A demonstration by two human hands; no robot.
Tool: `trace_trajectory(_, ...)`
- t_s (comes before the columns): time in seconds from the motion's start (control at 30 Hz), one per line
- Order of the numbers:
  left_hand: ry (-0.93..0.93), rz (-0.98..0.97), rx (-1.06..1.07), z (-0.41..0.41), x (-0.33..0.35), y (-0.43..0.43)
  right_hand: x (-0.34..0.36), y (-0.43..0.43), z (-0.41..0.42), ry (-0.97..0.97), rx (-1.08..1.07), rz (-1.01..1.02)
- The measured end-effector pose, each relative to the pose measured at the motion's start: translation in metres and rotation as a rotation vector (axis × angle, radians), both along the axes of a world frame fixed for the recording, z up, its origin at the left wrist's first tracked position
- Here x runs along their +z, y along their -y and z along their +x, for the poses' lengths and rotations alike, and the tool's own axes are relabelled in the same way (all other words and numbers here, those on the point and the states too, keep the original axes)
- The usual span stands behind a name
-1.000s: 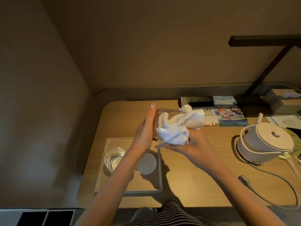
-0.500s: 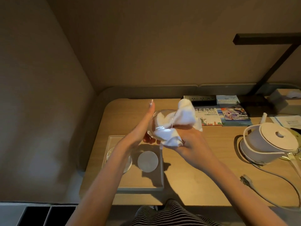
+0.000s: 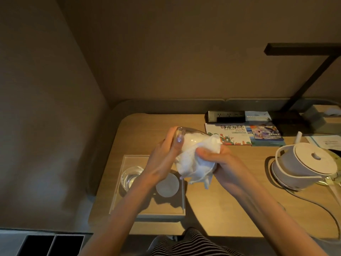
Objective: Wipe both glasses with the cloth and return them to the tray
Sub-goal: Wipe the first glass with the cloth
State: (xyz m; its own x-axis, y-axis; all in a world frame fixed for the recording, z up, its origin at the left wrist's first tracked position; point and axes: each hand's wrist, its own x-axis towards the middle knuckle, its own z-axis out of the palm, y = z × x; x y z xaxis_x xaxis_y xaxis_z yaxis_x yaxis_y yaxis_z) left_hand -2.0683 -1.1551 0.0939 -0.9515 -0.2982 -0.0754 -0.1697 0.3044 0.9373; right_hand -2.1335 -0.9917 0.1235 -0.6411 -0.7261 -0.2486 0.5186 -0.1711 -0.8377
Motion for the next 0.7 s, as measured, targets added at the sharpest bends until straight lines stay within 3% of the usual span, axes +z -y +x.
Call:
trace_trajectory(0.07, 0.078, 0.161, -0.035, -0.002, 0.003, 0.007, -0.002, -0.002, 0.003, -0.286, -0.010, 0.098)
trace_trajectory(0.17, 0.178, 0.247, 0.024, -0.005, 0.025, 0.006, -0.011, -0.003, 0.004, -1.063, 0.031, 0.409)
trace_trajectory(0.23, 0.173, 0.347, 0.004, -0.007, 0.029, -0.001, -0.015, -0.004, 0.004, -1.222, 0.075, 0.466)
trace_trajectory(0.33, 0.108, 0.333, 0.090, -0.007, 0.027, -0.015, -0.011, -0.004, 0.009, -1.013, 0.029, 0.375)
trace_trajectory(0.4, 0.026, 0.266, 0.168, -0.004, 0.017, -0.019, -0.004, -0.006, 0.009, -0.644, 0.044, 0.232)
trace_trajectory(0.53, -0.228, -0.167, 0.156, 0.002, 0.000, -0.022, 0.003, -0.013, -0.001, -0.045, 0.081, -0.023)
trace_trajectory(0.63, -0.180, -0.243, 0.034, -0.003, -0.004, -0.013, 0.004, -0.015, -0.001, 0.073, 0.025, -0.102)
trace_trajectory(0.7, -0.090, -0.083, -0.024, -0.005, 0.000, -0.005, 0.004, -0.016, 0.002, -0.030, -0.055, -0.033)
